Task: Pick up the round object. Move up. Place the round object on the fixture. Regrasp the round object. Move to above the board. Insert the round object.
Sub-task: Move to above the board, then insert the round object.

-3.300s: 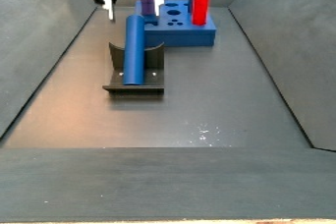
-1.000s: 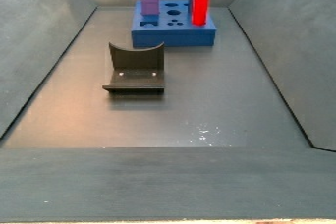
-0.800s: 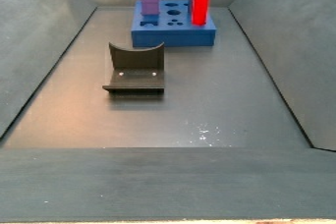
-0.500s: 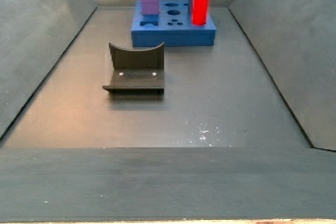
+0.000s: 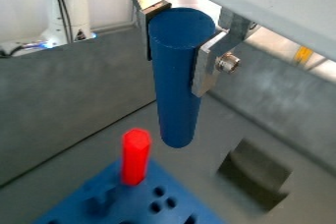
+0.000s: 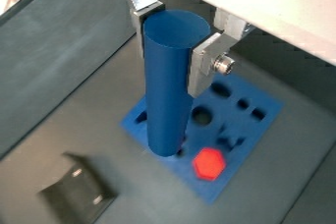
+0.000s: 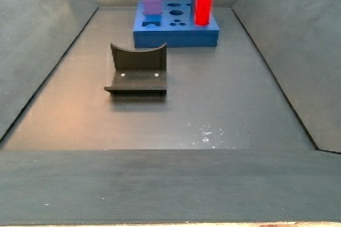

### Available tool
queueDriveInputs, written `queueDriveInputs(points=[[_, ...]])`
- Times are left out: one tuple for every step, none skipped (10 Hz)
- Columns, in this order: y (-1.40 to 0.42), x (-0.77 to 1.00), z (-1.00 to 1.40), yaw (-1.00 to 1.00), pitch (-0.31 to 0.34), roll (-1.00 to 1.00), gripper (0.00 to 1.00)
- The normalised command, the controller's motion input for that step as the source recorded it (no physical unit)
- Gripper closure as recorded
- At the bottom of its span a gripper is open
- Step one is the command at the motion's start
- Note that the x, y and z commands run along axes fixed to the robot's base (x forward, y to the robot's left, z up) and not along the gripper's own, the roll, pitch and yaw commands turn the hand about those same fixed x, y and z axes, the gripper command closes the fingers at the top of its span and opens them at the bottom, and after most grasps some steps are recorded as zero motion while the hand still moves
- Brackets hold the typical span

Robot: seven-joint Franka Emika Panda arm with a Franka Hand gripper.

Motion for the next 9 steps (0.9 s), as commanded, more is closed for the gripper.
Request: queueDriveInputs(points=[[-0.01, -0.09, 0.02, -0.08, -0.01, -0.94, 1.0], [0.02, -0.09, 0.01, -0.05, -0.032, -0.71, 1.0], [0.02, -0.08, 0.0, -0.03, -0.048, -0.5, 1.0], [0.02, -0.06, 0.0, -0.02, -0.042, -0.29, 1.0], [0.02, -0.04, 0.0, -0.02, -0.032, -0.2, 1.0], [0.0, 0.0, 0.0, 0.0, 0.007, 0.0, 1.0], [-0.11, 0.1, 0.0, -0.01, 0.043, 0.0, 1.0], [0.0, 0.07, -0.18, -0.04, 0.0, -0.08, 1.0], [0.0, 0.0, -0.14, 0.0, -0.05, 0.0, 1.0]])
